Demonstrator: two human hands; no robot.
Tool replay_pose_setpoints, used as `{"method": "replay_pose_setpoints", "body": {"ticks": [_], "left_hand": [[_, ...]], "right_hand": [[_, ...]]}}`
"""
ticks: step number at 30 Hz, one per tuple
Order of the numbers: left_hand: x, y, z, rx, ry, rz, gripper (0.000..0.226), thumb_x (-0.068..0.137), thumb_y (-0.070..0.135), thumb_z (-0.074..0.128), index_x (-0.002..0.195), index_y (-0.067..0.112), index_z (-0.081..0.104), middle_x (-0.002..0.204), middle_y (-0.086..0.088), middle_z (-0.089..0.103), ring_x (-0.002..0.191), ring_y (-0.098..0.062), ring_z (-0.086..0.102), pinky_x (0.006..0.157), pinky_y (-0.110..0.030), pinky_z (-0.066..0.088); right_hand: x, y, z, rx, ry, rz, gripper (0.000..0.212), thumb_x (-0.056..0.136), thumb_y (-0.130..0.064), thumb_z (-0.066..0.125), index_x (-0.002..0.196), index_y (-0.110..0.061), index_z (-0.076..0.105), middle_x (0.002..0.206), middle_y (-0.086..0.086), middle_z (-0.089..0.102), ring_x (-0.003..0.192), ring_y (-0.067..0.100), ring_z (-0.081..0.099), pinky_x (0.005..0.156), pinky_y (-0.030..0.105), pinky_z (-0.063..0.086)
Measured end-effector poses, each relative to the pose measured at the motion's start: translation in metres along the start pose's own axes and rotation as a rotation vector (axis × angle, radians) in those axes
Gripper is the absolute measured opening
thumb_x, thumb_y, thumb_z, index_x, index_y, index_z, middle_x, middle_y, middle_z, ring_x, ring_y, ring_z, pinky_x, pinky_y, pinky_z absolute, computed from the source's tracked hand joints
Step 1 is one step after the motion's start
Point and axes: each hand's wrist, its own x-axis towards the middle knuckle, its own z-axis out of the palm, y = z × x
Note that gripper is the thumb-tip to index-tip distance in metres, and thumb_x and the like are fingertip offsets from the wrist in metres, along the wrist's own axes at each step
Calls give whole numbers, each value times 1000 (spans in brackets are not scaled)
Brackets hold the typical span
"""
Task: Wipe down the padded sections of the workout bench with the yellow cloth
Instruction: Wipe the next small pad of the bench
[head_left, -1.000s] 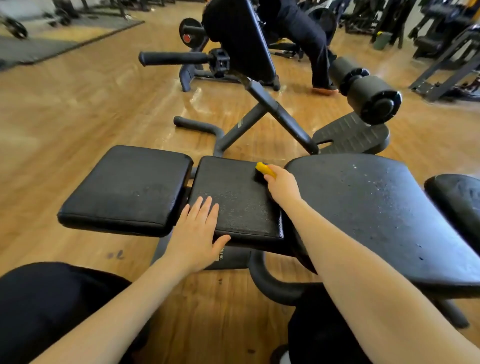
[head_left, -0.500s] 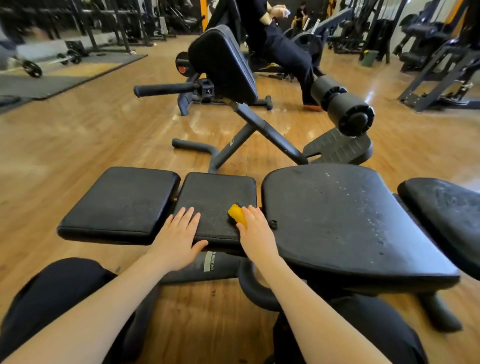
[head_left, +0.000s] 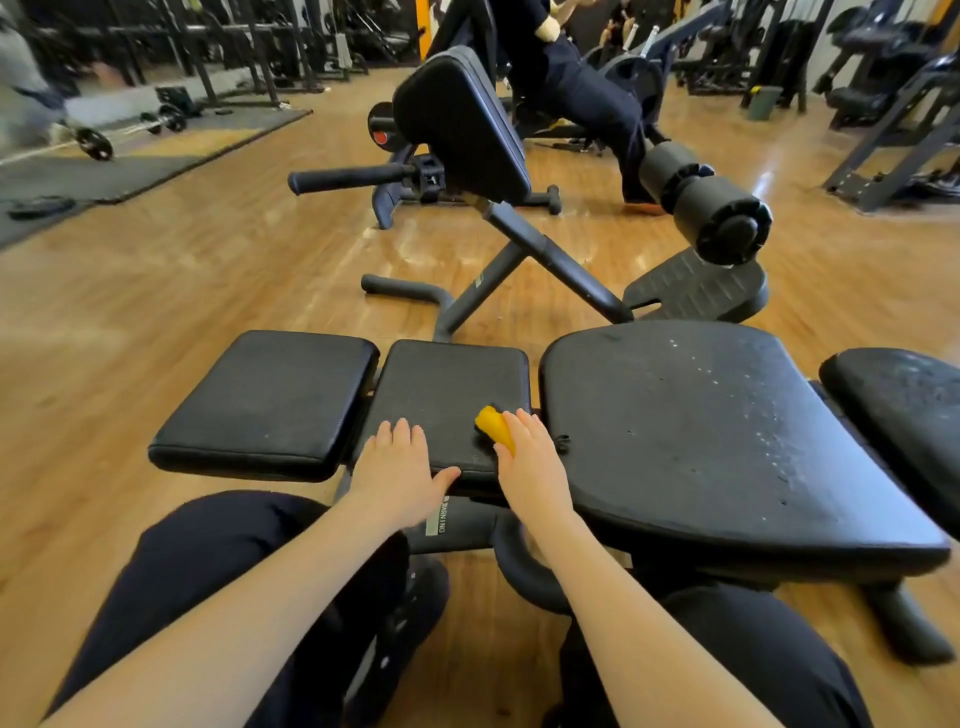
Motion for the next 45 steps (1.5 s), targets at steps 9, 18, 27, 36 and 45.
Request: {"method": "replay_pose_setpoints", "body": {"ticks": [9, 18, 27, 36, 45], "left_hand": [[61, 17, -14, -118, -181, 55, 82, 93, 58, 31, 148, 5, 2, 157, -15, -3, 144, -32, -2, 116, -45, 9], [81, 33, -7, -143, -97, 166, 76, 95, 55, 26, 149, 7, -1, 157, -12, -7, 144, -28, -9, 117, -42, 2], [101, 55, -4, -148, -103, 152, 78, 95, 55, 21, 147, 4, -6, 155, -18, -12, 142, -34, -13, 117, -47, -1], [102, 54, -8, -151, -91, 169, 83, 93, 58, 27, 147, 3, -2, 155, -20, -8, 143, -36, -8, 116, -47, 3], [105, 51, -5, -131, -108, 202, 83, 93, 60, 25, 148, 4, -4, 155, -20, -9, 143, -36, -10, 117, -47, 4]], "right_hand": [[62, 0, -4, -33, 26, 24, 45, 97, -18, 41, 140, -14, 31, 148, 3, 32, 138, 19, 26, 111, 25, 21], [152, -2, -34, 51, -38, 52, 36, 95, -15, 45, 131, -13, 46, 132, 7, 53, 122, 25, 47, 98, 29, 36], [179, 52, -89, -418, -220, -143, 39, 92, -17, 51, 131, -17, 47, 133, 2, 50, 125, 21, 43, 107, 33, 31], [137, 58, -71, -441, -276, -287, 47, 92, -30, 51, 136, -17, 42, 145, -2, 39, 138, 14, 27, 113, 27, 17], [149, 66, -83, -483, -451, -435, 37, 91, -15, 53, 128, -17, 52, 140, -2, 47, 139, 14, 28, 116, 30, 18]]}}
